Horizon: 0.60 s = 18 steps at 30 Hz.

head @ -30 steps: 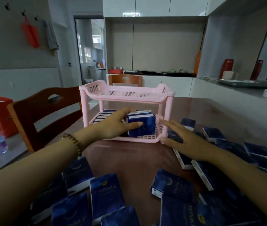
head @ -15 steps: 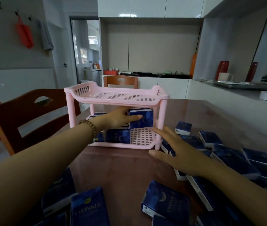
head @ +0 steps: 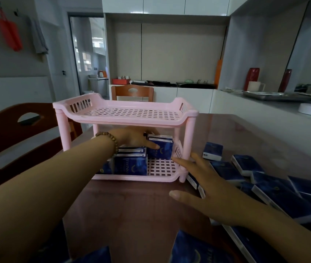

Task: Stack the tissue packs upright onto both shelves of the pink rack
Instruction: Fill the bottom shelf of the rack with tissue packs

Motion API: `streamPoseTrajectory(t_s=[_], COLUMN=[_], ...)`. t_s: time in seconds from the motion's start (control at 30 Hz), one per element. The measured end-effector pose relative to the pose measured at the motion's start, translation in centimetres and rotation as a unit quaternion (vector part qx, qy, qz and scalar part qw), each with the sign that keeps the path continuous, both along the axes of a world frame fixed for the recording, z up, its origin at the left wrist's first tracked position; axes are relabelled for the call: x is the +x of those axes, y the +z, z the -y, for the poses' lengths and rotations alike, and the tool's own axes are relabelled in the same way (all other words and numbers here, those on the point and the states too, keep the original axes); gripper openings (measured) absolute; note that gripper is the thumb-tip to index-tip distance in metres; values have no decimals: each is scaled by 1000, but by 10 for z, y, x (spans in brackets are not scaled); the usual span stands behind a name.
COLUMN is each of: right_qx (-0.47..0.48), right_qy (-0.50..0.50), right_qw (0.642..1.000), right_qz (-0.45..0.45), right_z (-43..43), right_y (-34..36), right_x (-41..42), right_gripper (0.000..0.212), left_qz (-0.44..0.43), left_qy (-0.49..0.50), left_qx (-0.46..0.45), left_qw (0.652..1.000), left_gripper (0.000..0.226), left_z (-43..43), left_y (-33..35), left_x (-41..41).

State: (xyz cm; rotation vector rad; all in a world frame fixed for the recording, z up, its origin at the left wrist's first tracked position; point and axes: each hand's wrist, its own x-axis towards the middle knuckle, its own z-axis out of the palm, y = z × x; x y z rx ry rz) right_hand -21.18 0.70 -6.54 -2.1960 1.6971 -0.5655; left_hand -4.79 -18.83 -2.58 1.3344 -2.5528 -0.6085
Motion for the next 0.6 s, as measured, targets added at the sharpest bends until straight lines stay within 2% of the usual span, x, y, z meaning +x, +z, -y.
streamPoseTrajectory(t_s=[0.27, 0.4, 0.6], right_qx=[-3, 5, 5], right_qy=[6, 7, 9], right_qw=[1000, 1000, 1000], right_qz=[-17, -12, -4], right_z=[-1, 0, -1], right_y=[-1, -1, -1], right_x=[0, 0, 0], right_gripper=[75, 81, 81], left_qz=[33, 45, 52], left_qy=[17, 12, 7], left_qx=[-31, -49, -19], left_qw=[999, 998, 998], left_gripper=[55, 56, 63], left_z=[16, 17, 15], left_y=[-4, -2, 0], left_x=[1, 1, -3])
